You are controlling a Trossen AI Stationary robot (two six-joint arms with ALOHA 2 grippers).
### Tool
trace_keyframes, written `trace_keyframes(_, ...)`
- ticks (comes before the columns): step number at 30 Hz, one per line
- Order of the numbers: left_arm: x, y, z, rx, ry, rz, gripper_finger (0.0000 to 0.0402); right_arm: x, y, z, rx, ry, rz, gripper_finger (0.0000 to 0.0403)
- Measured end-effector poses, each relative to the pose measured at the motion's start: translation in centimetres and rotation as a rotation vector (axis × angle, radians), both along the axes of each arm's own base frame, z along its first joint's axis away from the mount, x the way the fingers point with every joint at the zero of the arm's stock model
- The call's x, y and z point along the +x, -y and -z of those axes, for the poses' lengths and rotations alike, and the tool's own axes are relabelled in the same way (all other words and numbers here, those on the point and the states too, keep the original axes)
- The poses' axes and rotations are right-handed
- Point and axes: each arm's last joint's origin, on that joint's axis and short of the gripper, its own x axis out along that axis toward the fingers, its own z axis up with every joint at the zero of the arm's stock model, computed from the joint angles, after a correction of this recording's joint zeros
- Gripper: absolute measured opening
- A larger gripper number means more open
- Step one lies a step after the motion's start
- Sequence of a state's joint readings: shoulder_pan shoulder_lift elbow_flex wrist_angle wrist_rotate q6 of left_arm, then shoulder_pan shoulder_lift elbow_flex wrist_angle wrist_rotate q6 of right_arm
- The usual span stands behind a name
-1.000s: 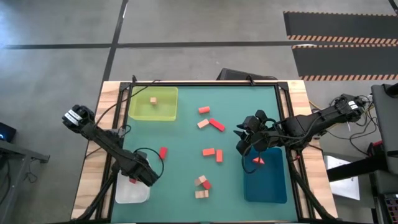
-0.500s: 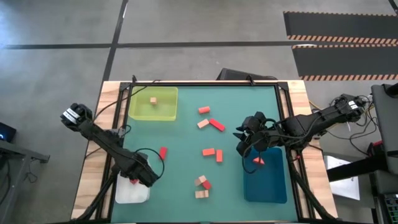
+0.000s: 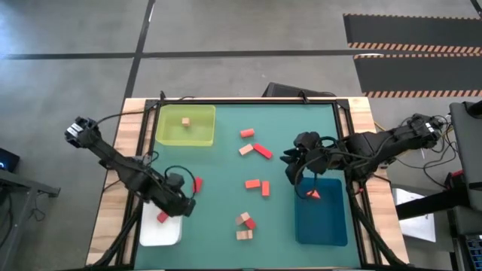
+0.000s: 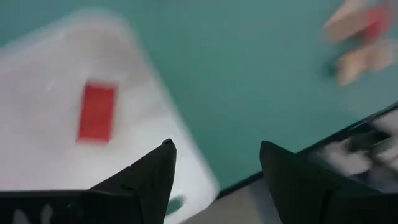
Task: Sort & place blocks by color
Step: Put the orange block into the white bin
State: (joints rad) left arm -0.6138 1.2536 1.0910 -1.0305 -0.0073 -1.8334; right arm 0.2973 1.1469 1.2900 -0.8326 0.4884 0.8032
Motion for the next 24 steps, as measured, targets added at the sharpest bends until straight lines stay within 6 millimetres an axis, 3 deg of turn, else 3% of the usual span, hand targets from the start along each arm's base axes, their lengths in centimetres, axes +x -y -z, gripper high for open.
trace_keyframes(9,1.0,-3.9,-2.7,0.197,0.250,-0.030,0.0217,0.5,2.0,-0.6,0.059,0.003,0.027,0.0109)
trace_keyframes(18,2.1,-6.6,-2.4,0.331,0.273,0.060,0.0217,0.8,3.6,-0.6,0.146,0.002,0.038,0.0109)
trace_keyframes(24,2.8,-7.7,-2.4,0.386,0.291,0.109,0.0217,2.7,3.7,-1.0,0.181,-0.004,-0.071,0.0109)
